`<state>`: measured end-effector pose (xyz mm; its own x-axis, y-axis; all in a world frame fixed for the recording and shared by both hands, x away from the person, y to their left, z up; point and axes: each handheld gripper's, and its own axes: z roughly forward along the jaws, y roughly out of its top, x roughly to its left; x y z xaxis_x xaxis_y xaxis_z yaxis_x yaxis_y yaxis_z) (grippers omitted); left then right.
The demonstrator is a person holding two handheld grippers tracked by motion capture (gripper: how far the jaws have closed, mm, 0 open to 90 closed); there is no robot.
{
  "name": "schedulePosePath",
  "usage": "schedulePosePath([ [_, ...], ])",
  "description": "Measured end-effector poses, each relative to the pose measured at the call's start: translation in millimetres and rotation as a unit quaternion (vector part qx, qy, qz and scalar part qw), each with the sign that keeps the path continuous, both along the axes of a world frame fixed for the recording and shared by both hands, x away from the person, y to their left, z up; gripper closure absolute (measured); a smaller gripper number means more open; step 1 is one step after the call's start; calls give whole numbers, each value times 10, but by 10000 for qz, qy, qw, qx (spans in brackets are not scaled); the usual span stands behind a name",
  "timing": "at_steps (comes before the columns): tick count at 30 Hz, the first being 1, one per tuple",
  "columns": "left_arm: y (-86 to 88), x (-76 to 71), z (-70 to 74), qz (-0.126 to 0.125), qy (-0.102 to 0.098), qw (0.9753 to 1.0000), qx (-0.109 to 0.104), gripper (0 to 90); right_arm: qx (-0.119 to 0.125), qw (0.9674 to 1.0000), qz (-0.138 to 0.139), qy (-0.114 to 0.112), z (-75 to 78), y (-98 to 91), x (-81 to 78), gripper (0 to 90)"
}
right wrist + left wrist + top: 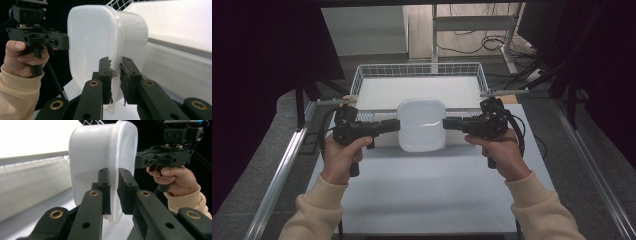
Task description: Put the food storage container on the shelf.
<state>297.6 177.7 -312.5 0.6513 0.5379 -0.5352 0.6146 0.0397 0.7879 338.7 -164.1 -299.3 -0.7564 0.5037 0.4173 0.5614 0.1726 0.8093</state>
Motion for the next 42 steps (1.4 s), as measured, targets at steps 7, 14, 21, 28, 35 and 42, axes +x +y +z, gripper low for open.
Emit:
schedulePosePath([
  [7, 48, 251, 180, 47, 84, 9999, -95, 812, 68, 9999, -70, 24, 202, 34, 169, 793],
  [14, 115, 566, 309, 59, 257, 9996, -123, 811, -7, 9998, -90, 163, 370, 110, 462, 792],
  [21, 136, 951, 311, -36, 529, 9985, -143, 811, 38, 9986, -128, 513, 385, 119, 817, 795],
  [28, 136, 1286, 208, -24, 927, 9955, -194, 810, 106, 9955, -241, 908, 291, 112, 1122, 797],
  [35, 111, 1549, 59, 131, 1322, 9906, -338, 808, 167, 9901, -382, 1339, 113, 100, 1417, 790],
  [42, 139, 1766, -3, 405, 1698, 9831, -558, 795, 138, 9855, -540, 1605, 97, 163, 1609, 748],
])
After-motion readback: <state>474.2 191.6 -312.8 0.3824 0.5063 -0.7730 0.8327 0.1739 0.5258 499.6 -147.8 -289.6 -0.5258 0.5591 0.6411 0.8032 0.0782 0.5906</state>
